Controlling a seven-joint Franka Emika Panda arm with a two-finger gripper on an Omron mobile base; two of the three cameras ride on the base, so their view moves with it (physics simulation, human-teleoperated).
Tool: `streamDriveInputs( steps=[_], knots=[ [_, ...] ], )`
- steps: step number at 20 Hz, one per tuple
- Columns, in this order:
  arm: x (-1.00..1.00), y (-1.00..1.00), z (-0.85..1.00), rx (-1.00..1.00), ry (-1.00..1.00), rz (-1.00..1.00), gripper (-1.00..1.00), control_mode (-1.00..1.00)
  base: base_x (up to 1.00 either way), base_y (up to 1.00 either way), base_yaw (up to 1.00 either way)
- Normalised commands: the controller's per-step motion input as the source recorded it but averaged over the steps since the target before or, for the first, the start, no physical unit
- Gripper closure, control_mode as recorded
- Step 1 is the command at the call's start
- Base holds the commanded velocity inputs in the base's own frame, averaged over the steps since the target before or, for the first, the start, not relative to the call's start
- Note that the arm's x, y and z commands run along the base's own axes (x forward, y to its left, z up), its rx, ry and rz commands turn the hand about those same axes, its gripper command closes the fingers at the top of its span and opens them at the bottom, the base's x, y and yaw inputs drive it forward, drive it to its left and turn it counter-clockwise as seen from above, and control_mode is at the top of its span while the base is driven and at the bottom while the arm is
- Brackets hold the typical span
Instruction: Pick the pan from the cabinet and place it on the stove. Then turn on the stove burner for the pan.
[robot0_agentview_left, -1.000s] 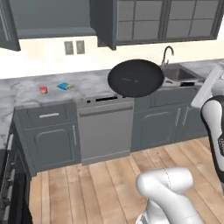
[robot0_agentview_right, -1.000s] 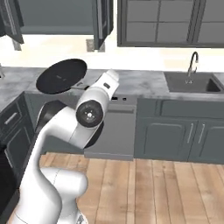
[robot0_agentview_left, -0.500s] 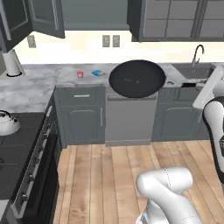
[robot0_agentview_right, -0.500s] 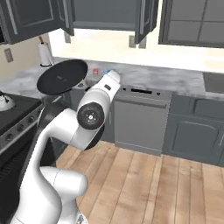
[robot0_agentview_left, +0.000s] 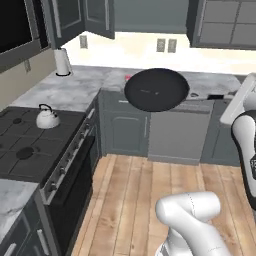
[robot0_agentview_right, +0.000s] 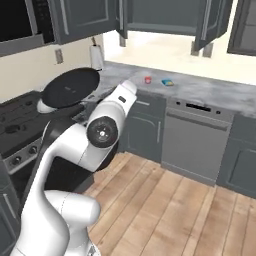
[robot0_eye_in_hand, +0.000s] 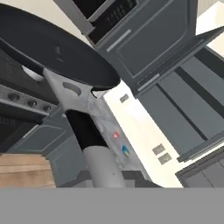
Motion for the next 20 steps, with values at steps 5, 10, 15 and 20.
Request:
streamDriveInputs(
  steps=[5,10,15,20],
  knots=[
    [0.0,0.0,0.0,0.0,0.0,0.0,1.0,1.0,-0.02,-0.16,0.41],
    [0.0,0.0,0.0,0.0,0.0,0.0,1.0,1.0,-0.01,-0.11,0.45],
    [0.0,0.0,0.0,0.0,0.0,0.0,1.0,1.0,0.0,-0.21,0.41],
    [0.0,0.0,0.0,0.0,0.0,0.0,1.0,1.0,0.0,-0.26,0.42]
  ],
)
